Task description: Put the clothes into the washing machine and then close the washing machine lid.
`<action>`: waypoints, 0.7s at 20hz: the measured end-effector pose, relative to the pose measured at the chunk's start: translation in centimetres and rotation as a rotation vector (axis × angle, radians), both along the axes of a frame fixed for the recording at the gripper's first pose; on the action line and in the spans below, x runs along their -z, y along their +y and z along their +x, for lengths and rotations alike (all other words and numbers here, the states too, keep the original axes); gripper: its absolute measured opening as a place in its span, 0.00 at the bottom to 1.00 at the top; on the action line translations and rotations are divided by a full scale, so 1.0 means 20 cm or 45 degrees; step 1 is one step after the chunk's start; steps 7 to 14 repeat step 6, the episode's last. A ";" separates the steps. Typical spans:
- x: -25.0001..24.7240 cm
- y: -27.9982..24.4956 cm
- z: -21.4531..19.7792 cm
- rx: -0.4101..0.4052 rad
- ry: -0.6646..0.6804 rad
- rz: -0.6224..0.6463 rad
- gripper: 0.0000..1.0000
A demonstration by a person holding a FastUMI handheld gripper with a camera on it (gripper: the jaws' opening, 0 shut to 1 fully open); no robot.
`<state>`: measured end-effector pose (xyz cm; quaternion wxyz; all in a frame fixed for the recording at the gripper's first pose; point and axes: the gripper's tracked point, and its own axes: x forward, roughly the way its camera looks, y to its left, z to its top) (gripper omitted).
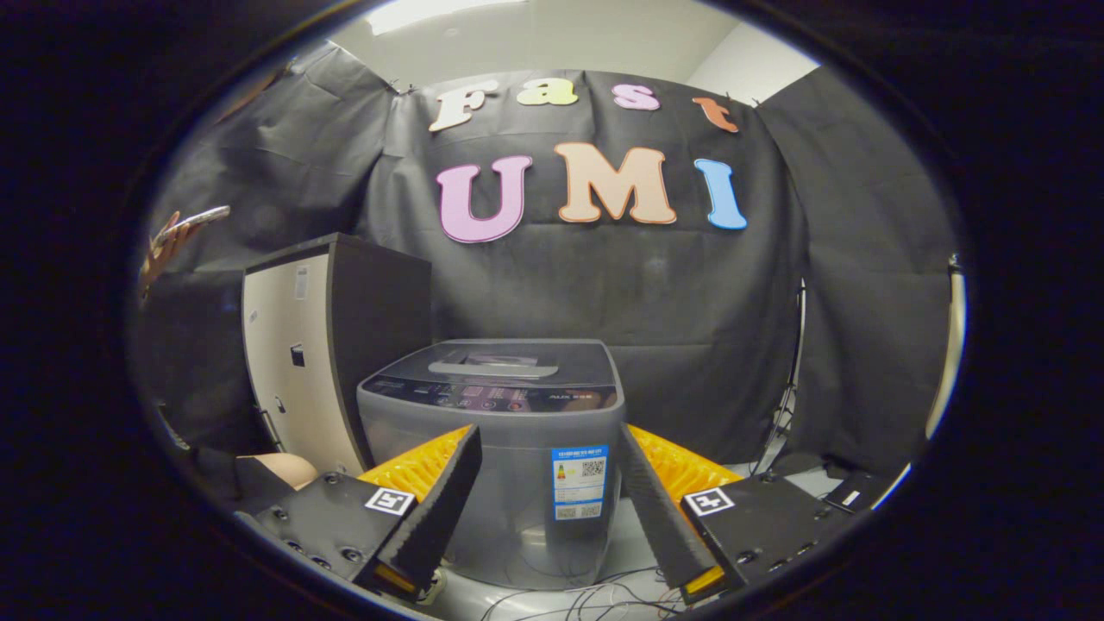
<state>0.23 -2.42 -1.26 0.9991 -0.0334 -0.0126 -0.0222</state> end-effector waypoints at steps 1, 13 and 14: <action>0.00 0.00 0.00 0.000 -0.001 0.000 0.98; 0.00 0.00 0.00 0.000 -0.001 0.001 0.98; 0.00 0.00 0.00 0.000 -0.001 0.001 0.98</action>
